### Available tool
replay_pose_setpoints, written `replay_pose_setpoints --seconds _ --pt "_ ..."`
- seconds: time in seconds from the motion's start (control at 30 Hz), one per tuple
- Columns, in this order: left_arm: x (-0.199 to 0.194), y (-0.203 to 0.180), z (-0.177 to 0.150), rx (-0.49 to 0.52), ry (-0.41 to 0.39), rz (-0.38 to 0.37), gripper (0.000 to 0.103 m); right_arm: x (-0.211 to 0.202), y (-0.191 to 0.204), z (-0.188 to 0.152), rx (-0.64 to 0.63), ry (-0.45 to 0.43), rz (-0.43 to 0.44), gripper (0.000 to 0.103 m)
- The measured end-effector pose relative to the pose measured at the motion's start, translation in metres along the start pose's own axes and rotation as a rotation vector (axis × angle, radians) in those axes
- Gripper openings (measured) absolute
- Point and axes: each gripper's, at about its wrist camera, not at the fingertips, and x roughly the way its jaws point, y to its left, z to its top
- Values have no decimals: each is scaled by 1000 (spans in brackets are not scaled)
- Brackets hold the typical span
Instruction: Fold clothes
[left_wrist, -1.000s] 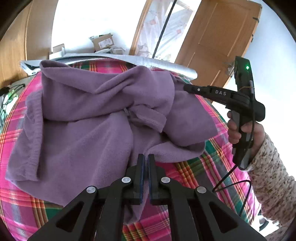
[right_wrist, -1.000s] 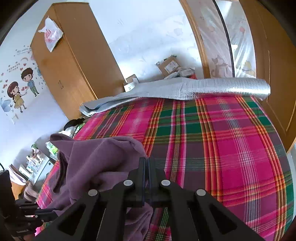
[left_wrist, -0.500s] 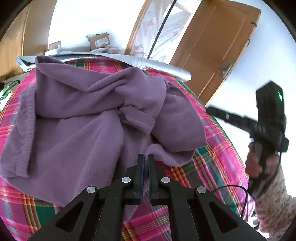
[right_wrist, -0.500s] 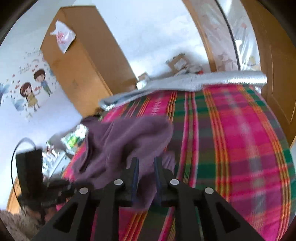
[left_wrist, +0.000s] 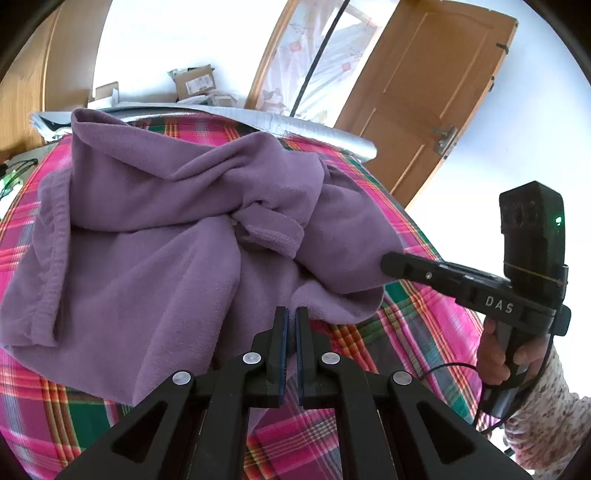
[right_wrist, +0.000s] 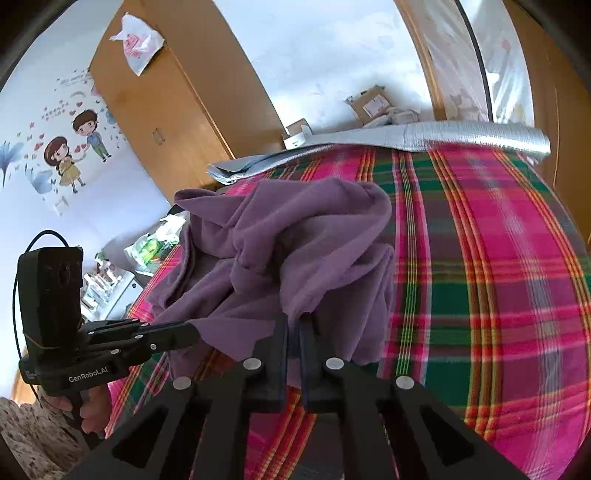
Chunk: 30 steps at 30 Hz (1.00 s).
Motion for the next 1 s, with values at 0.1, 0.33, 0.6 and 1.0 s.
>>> replay_pose_setpoints --seconds 0.1,0.33,0.6,1.0 --pt "0 2 -1 -3 2 -11 4 -7 0 7 -15 -34 -7 5" --pt "3 5 -4 -4 18 1 4 -13 -13 25 10 -88 -17 5" --pt "-3 4 -5 11 7 18 4 -19 -33 43 59 -145 -29 5" --pt "-16 10 -7 1 -10 44 4 -17 -56 52 133 -177 -51 5"
